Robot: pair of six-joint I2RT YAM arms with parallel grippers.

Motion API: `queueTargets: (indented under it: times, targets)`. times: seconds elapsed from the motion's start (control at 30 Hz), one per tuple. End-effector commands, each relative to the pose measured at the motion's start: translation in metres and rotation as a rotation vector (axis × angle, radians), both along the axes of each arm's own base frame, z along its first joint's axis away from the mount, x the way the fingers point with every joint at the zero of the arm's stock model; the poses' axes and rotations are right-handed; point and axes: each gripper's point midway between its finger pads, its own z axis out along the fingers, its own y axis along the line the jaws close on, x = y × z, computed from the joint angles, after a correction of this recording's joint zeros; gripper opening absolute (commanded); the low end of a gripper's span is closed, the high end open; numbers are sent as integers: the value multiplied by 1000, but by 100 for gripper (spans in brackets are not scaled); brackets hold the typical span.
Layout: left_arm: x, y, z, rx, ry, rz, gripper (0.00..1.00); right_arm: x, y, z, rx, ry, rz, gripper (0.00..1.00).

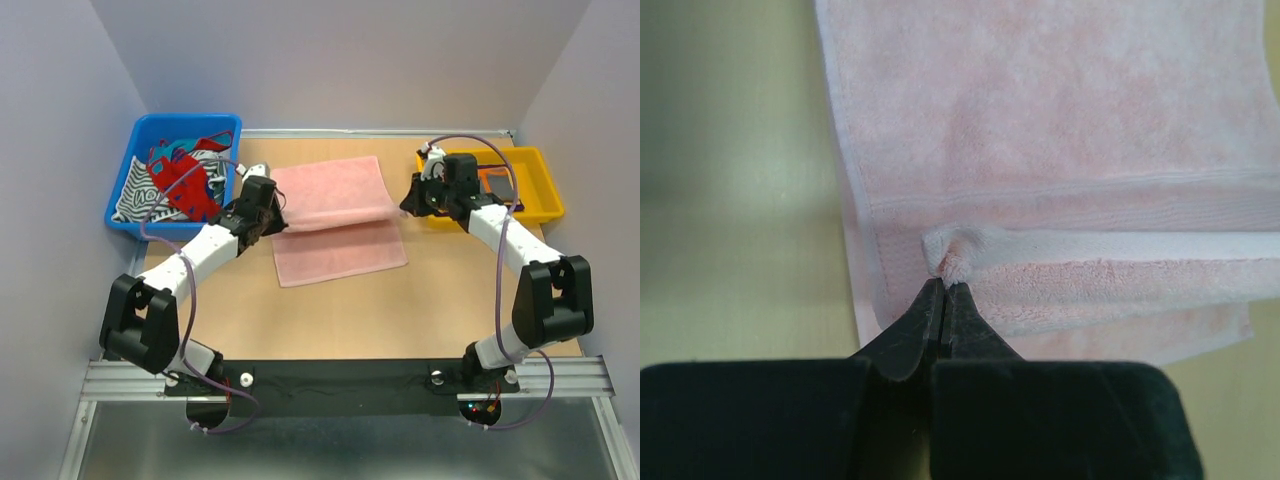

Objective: Fold and stack the towels
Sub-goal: Fold the towel

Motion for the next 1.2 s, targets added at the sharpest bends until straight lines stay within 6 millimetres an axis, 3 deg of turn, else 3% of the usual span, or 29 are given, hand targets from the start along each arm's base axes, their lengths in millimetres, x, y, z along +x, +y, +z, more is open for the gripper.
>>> queueTargets:
  times: [0.0, 0.2, 0.37, 0.77, 0.87, 1.03, 1.17]
  targets:
    - [-24, 39, -37, 115, 80, 98, 0, -3, -33, -19, -83, 38, -111, 0]
    - [-55, 38, -82, 66, 173, 93, 0, -19, -30, -62, -55, 175, -135, 0]
    - [-66, 41, -110, 68, 223, 105, 0, -31, -27, -97, -50, 280, -120, 1]
    - [-78, 45, -150, 109, 337, 115, 0, -42, -26, -133, -57, 387, -120, 1]
    - [-64, 46, -147, 119, 329, 117, 0, -43, -29, -138, -64, 400, -145, 0]
    - [-19, 48, -130, 164, 280, 113, 0, -44, -30, -140, -61, 411, -170, 0]
    - [1, 40, -110, 161, 235, 83, 0, -37, -28, -129, -53, 378, -159, 1]
